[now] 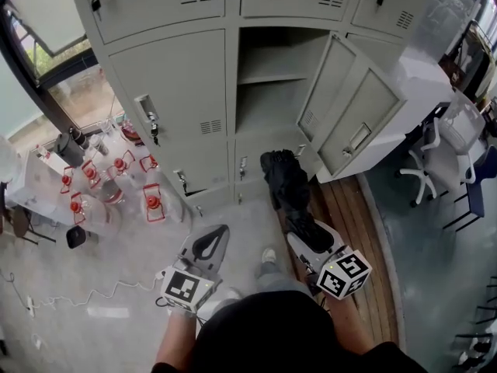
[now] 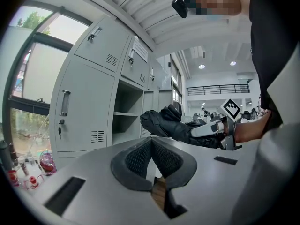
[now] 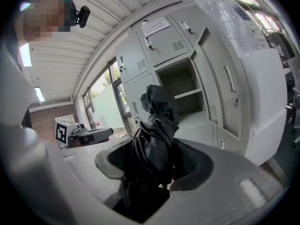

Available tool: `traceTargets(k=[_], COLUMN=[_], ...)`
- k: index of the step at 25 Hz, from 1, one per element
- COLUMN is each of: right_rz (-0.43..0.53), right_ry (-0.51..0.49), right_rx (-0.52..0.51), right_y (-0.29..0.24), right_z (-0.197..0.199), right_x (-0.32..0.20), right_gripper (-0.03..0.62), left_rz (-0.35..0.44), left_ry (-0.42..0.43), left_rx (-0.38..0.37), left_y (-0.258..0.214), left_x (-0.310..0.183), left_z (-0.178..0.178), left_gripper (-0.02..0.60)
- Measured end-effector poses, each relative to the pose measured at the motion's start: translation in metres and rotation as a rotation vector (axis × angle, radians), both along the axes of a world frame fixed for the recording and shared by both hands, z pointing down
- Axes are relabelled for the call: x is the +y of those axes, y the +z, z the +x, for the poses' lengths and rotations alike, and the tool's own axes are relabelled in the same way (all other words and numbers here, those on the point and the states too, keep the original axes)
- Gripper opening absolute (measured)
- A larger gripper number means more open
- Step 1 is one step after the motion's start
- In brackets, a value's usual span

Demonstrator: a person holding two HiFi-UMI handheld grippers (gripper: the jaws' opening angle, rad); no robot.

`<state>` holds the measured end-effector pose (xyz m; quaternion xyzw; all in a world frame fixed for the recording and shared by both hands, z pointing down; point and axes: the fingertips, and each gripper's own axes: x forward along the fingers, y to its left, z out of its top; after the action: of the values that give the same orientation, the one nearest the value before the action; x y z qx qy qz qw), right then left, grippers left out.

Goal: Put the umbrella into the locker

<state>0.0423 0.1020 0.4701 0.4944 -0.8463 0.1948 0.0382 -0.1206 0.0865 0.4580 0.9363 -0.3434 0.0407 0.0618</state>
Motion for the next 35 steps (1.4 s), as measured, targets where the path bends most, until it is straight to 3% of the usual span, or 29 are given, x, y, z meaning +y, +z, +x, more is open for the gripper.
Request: traceTargets(k=[3, 6, 9, 17, 27, 35], right_rz=[0.0, 0.002, 0.015, 0.058, 0.072, 0.105], right_ry=[-0.027, -0.052, -0.073, -0.148, -0.222, -0.196], right_rx=[-0.006, -0.015, 0.0, 0.012, -0.023, -0.033], right_y=[0.001, 0.002, -0.001, -0.01, -0.014, -0.034], right_z=[0.013, 0.027, 0.038, 0.059, 0.056, 0.047], right_x=[-0.03, -0.059, -0.088, -0.146, -0.186, -0.223], right_gripper=[0.23, 0.23, 0.23, 0.23, 0.23, 0.232], left_rz=[-0.004, 0.048, 0.013, 0.048, -0.009, 0.022], left_ry=[-0.024, -0.027, -0.068, -0.141, -0.261, -0.283], left_rx=[-0.001, -0.038, -0.03, -0.1, -0.115, -0.134], left_y=[-0.004, 0.0, -0.006, -0.005, -0.01, -0.012], left_x=[-0.025, -0.051, -0.074, -0.114, -0.128, -0.142], left_z=[0.017, 0.032, 0.05, 0.085, 0.097, 0.079], left_gripper=[0.011, 0.011, 0.011, 0.011, 0.011, 0.011])
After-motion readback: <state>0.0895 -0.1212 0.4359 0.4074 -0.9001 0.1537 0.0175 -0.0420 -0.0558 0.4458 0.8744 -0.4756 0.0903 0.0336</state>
